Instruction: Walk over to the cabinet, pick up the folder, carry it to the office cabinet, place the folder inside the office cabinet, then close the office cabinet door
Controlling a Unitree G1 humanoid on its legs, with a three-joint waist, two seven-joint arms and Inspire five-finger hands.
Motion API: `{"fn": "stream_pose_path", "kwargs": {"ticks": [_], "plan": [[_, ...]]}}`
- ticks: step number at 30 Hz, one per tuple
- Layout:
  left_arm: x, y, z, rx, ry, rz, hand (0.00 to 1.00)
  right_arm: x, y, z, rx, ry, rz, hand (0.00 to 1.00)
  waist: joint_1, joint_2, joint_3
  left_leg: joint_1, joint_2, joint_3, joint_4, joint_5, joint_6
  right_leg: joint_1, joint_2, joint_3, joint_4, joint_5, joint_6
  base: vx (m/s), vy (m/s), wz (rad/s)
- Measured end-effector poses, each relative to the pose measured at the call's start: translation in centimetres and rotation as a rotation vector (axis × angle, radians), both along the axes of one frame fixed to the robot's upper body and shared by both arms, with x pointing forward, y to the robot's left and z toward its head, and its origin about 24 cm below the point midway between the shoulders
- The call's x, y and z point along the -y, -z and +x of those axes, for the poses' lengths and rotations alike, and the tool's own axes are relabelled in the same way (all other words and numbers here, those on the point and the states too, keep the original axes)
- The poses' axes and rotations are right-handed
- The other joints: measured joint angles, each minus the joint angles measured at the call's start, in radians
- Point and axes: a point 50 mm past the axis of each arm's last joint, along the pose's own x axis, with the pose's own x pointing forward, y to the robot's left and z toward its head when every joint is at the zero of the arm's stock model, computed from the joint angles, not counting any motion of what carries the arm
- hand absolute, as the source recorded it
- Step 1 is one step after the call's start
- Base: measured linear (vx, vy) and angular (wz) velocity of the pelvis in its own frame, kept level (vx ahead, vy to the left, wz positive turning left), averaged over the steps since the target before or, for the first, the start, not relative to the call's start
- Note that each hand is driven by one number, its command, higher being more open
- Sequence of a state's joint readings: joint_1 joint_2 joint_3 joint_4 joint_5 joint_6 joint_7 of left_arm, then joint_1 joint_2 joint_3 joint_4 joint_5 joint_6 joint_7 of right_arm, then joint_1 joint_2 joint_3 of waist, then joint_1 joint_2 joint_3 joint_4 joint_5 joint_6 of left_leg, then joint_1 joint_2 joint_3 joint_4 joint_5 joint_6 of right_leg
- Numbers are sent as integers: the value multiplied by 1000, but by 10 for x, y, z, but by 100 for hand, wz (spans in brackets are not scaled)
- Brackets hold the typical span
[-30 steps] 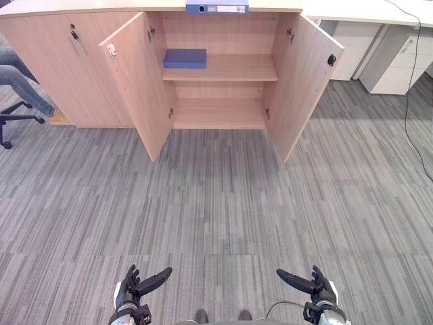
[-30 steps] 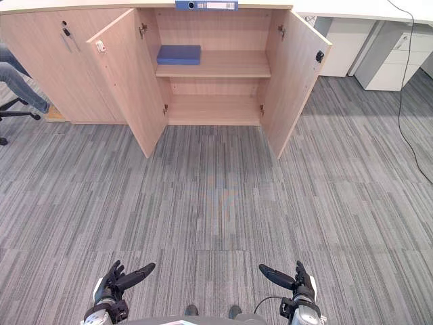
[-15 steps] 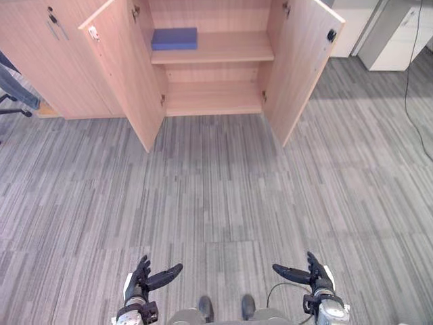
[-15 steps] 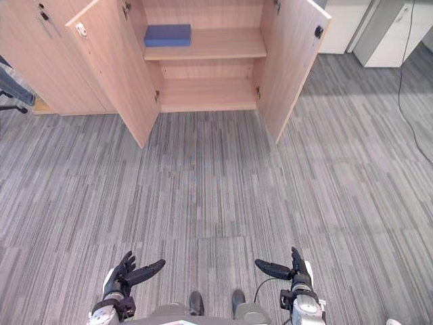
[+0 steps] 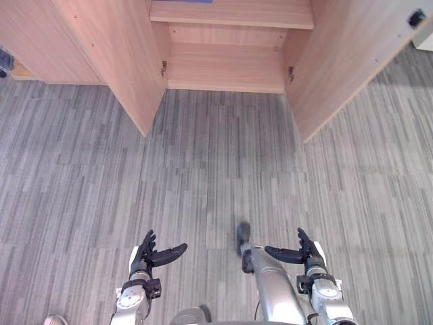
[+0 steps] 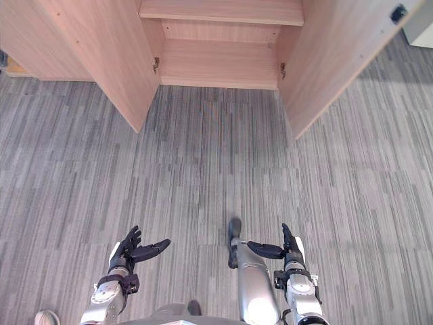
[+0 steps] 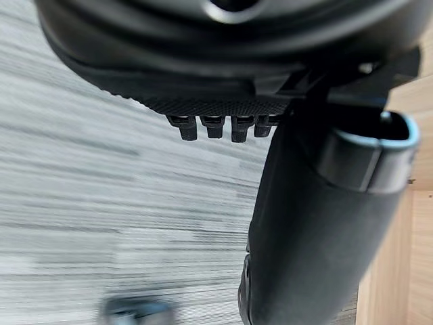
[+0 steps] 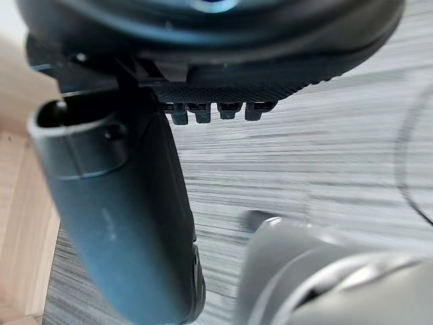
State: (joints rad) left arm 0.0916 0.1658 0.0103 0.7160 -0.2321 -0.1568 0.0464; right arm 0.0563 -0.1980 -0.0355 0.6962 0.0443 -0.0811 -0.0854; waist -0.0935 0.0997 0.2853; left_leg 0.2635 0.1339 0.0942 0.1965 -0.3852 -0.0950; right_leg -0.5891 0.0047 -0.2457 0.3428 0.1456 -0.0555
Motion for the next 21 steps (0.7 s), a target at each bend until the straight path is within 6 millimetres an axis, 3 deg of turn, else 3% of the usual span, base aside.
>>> {"fn": "stream_pose_path", "kwargs": {"ticks": [1,2,3,4,5,6,7,9,11,12,13,14,15,16,18,19,20,21], "plan": [[0,-1,2,6,5,-1,100,-3,-1,4,9,-2,7,100,-5,-1,3,-28,10,4,66,34,-58,-2,-5,-1,41,-46,-26,977,-257,10],[7,-1,5,11,14,-18,100,-4,-2,6,18,-9,10,100,-6,-10,5,-102,10,5,260,165,-79,25,-14,3,84,-120,-15,780,-206,9],[11,1,4,8,10,-33,100,-3,-2,5,15,-13,9,100,-6,-10,9,-146,15,6,391,297,-75,82,-11,10,68,-152,-11,938,-255,9],[14,1,1,14,4,-47,100,-7,0,4,10,-12,17,100,0,-15,29,-245,58,14,681,298,-44,225,8,19,6,-191,-16,612,-153,0],[14,1,0,19,3,-47,100,-10,0,3,9,-12,25,100,9,-22,33,-292,78,26,787,261,-19,283,16,24,-19,-205,-22,703,-155,-12],[12,-1,1,32,0,-48,100,-15,0,4,25,-6,44,100,34,-44,41,-390,97,57,911,210,14,389,23,45,-73,-233,-23,632,-108,-28],[13,-4,2,48,2,-51,100,-18,-4,8,56,-2,56,100,58,-59,44,-490,104,91,927,181,47,473,24,70,-128,-253,-18,622,-79,-31],[14,-6,3,63,7,-56,100,-19,-11,15,102,-2,65,100,82,-64,45,-632,98,123,798,139,74,579,24,95,-208,-274,-14,639,0,-36],[14,-6,2,63,10,-59,100,-19,-14,19,126,8,80,100,108,-79,43,-697,30,92,459,154,58,653,-1,135,-244,-303,23,742,99,-55],[14,-3,-5,46,6,-62,100,-18,-13,20,121,18,81,100,119,-83,36,-696,-19,40,182,237,40,701,-15,164,-264,-334,47,880,228,-89],[13,2,-14,13,-3,-63,100,-17,-8,17,91,26,81,100,144,-97,23,-666,-43,20,108,431,29,739,-32,211,-273,-368,74,875,248,-82],[10,5,-17,-11,-15,-58,100,-20,-4,15,71,29,92,100,136,-132,-2,-660,-73,37,121,415,77,739,-78,227,-259,-375,77,584,177,-49],[8,4,-15,-8,-25,-54,100,-20,-4,15,70,25,93,100,125,-139,-7,-664,-85,43,131,400,97,722,-91,232,-220,-375,78,716,217,-4],[6,3,-12,1,-34,-52,100,-21,-4,16,72,25,95,100,117,-143,-9,-664,-83,62,196,373,118,678,-106,266,-97,-355,108,991,277,-32],[-1,6,-26,-31,-46,-29,100,-34,2,11,45,7,119,100,106,-142,-11,-448,-74,84,171,279,138,594,-106,290,320,-180,244,967,237,-64],[-4,6,-27,-36,-43,-18,100,-38,3,9,41,-2,125,100,97,-140,-21,-364,-79,85,117,250,134,515,-114,276,513,-216,225,547,62,-30],[-5,4,-22,-26,-37,-11,100,-38,3,8,37,-7,124,100,93,-152,-29,-313,-86,86,79,244,137,454,-125,245,598,-269,165,491,-18,-5],[-6,1,-14,-6,-38,-5,100,-38,3,9,34,-23,111,100,93,-140,-22,-251,-76,82,29,244,137,388,-120,193,616,-339,104,459,-79,0]]}}
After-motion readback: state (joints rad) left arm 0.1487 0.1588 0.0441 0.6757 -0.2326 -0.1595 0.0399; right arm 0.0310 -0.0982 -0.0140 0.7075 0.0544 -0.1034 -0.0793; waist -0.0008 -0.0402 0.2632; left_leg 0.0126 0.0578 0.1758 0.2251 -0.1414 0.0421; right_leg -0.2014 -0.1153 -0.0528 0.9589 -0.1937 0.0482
